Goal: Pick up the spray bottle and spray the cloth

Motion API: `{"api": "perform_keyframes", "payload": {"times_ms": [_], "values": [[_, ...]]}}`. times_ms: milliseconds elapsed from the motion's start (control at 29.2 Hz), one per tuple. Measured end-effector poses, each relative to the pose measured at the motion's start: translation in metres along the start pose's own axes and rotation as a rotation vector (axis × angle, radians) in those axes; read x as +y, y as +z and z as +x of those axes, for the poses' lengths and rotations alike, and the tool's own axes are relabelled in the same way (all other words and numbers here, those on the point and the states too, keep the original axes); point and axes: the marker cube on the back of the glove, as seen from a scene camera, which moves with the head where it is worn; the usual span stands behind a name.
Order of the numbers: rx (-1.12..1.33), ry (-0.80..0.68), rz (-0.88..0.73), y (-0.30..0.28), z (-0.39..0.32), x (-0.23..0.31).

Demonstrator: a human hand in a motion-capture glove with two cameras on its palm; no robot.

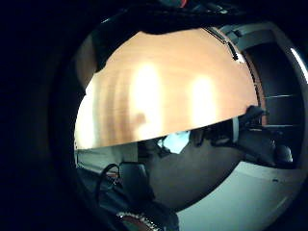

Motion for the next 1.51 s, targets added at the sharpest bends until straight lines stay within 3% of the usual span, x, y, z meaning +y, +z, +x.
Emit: {"api": "perform_keyframes", "payload": {"times_ms": [926, 1508], "values": [[-0.001, -0.028, -0.011, 0.003, -0.007, -0.009], [0.049, -0.153, 0.052, -0.063, -0.086, -0.115]]}}
